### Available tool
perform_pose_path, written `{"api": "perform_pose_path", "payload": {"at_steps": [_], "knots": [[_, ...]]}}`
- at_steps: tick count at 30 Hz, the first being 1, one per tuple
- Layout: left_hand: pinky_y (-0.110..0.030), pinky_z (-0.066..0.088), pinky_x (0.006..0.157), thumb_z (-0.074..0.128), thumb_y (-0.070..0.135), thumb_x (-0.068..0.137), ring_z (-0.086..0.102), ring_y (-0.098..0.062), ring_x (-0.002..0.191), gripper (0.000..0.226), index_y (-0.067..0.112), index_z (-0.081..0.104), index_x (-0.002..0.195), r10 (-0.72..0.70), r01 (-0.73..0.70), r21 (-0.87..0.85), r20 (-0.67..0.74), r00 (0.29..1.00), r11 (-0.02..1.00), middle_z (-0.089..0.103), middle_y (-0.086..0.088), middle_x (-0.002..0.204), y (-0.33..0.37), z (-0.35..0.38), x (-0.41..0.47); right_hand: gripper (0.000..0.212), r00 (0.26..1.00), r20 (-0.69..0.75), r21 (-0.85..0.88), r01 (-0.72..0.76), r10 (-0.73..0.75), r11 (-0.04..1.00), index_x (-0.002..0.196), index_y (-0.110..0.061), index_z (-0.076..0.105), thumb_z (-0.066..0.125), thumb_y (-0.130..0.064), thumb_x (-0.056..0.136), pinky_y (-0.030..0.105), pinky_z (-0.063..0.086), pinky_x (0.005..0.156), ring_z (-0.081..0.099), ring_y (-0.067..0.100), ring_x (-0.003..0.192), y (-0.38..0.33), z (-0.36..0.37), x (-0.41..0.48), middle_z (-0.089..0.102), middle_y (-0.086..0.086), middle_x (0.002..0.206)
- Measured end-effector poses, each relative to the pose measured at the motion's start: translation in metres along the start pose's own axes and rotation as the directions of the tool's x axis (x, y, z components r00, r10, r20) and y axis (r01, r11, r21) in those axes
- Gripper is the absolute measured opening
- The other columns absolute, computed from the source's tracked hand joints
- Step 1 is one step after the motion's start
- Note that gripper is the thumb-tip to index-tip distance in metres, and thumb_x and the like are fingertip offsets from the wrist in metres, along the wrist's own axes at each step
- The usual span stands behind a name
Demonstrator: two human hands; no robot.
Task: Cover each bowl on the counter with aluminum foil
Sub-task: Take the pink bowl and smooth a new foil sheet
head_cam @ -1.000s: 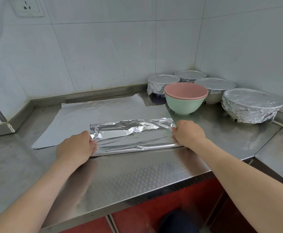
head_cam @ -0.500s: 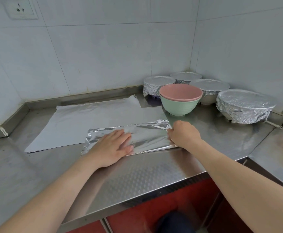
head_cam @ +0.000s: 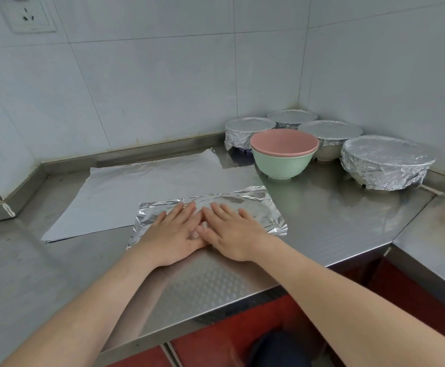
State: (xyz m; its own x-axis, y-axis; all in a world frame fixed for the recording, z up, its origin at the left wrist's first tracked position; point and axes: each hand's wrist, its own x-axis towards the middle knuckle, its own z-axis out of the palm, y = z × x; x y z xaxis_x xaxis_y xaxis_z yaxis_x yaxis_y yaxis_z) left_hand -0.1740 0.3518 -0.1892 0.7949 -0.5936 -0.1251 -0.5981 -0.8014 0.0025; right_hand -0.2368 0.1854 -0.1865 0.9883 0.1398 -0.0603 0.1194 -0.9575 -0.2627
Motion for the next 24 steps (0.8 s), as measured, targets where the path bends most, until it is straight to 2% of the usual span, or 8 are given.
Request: {"api": "perform_pose_path", "payload": {"at_steps": [2, 4, 11, 15, 17, 19, 21, 24], "knots": [[-0.042, -0.004, 0.120, 0.001, 0.090, 0.065, -0.015, -0.010, 0.147, 0.098, 0.043, -0.006, 0.150, 0.002, -0.002, -0.007, 0.009, 1.000, 1.000, -0.014, 0.013, 0.160, -0.002, 0.000, 0.000, 0.077, 0.999, 0.024, -0.079, -0.036, 0.038, 0.996, 0.155, -0.024, 0.002, 0.011, -0.069, 0.093, 0.045, -0.002, 0.120, -0.011, 0.012, 0.148, 0.016, -0.003, -0.007, -0.010, -0.004, 0.162], [-0.042, -0.004, 0.120, -0.010, 0.097, 0.051, -0.015, -0.010, 0.147, 0.110, 0.047, -0.006, 0.149, 0.000, 0.000, -0.039, -0.001, 1.000, 0.999, -0.014, 0.014, 0.160, -0.006, 0.001, 0.000, 0.083, 0.996, 0.024, -0.121, -0.077, 0.081, 0.990, 0.155, -0.022, 0.000, 0.008, -0.073, 0.090, 0.046, -0.002, 0.120, -0.014, 0.012, 0.148, 0.031, -0.005, -0.014, -0.013, -0.003, 0.162], [-0.038, -0.003, 0.120, -0.018, 0.098, 0.045, -0.016, -0.007, 0.146, 0.118, 0.046, -0.005, 0.150, -0.049, 0.049, -0.052, 0.000, 0.999, 0.997, -0.013, 0.012, 0.160, -0.034, 0.001, -0.017, 0.091, 0.984, 0.029, -0.135, -0.173, 0.178, 0.976, 0.155, -0.021, -0.004, 0.005, -0.078, 0.085, 0.050, 0.001, 0.119, -0.014, 0.013, 0.148, 0.059, -0.013, -0.030, -0.015, -0.004, 0.162], [-0.037, -0.002, 0.120, -0.016, 0.099, 0.043, -0.014, -0.008, 0.147, 0.122, 0.043, -0.002, 0.151, -0.082, 0.084, -0.063, 0.037, 0.996, 0.994, -0.010, 0.007, 0.161, -0.042, -0.002, -0.021, 0.090, 0.962, 0.069, -0.137, -0.254, 0.265, 0.957, 0.155, -0.022, -0.002, 0.008, -0.078, 0.086, 0.053, 0.001, 0.118, -0.012, 0.012, 0.148, 0.068, -0.020, -0.036, -0.012, -0.005, 0.162], [-0.039, 0.000, 0.120, -0.007, 0.098, 0.051, -0.012, -0.010, 0.147, 0.116, 0.042, 0.001, 0.151, -0.088, 0.089, -0.052, 0.037, 0.995, 0.995, -0.008, 0.006, 0.162, -0.042, -0.007, -0.019, 0.089, 0.943, 0.089, -0.143, -0.306, 0.320, 0.941, 0.155, -0.021, 0.003, 0.009, -0.078, 0.086, 0.056, 0.005, 0.116, -0.007, 0.013, 0.149, 0.072, -0.027, -0.037, -0.008, -0.007, 0.162], [-0.040, 0.001, 0.120, 0.005, 0.092, 0.066, -0.010, -0.011, 0.148, 0.099, 0.042, 0.003, 0.151, -0.063, 0.062, -0.027, -0.026, 0.998, 0.998, -0.007, 0.007, 0.162, -0.037, -0.008, -0.017, 0.085, 0.943, 0.025, -0.141, -0.326, 0.332, 0.935, 0.155, -0.020, 0.010, 0.011, -0.075, 0.089, 0.059, 0.006, 0.115, -0.004, 0.014, 0.149, 0.069, -0.031, -0.033, -0.002, -0.007, 0.163], [-0.039, -0.001, 0.120, -0.001, 0.090, 0.065, -0.012, -0.009, 0.147, 0.095, 0.046, 0.000, 0.150, 0.000, -0.001, -0.029, -0.038, 0.999, 1.000, -0.010, 0.011, 0.161, -0.027, -0.006, -0.015, 0.078, 0.963, -0.061, -0.123, -0.269, 0.263, 0.955, 0.155, -0.020, 0.007, 0.014, -0.068, 0.094, 0.057, 0.002, 0.115, -0.009, 0.013, 0.149, 0.058, -0.027, -0.029, -0.004, -0.005, 0.163], [-0.038, -0.005, 0.119, -0.010, 0.087, 0.062, -0.016, -0.004, 0.145, 0.093, 0.050, -0.008, 0.147, 0.015, -0.015, -0.031, 0.015, 1.000, 0.999, -0.015, 0.016, 0.159, -0.019, 0.001, -0.014, 0.074, 0.982, -0.030, -0.111, -0.190, 0.188, 0.975, 0.155, -0.024, 0.003, 0.015, -0.065, 0.096, 0.053, -0.002, 0.116, -0.013, 0.012, 0.148, 0.047, -0.014, -0.023, -0.011, -0.006, 0.162]]}}
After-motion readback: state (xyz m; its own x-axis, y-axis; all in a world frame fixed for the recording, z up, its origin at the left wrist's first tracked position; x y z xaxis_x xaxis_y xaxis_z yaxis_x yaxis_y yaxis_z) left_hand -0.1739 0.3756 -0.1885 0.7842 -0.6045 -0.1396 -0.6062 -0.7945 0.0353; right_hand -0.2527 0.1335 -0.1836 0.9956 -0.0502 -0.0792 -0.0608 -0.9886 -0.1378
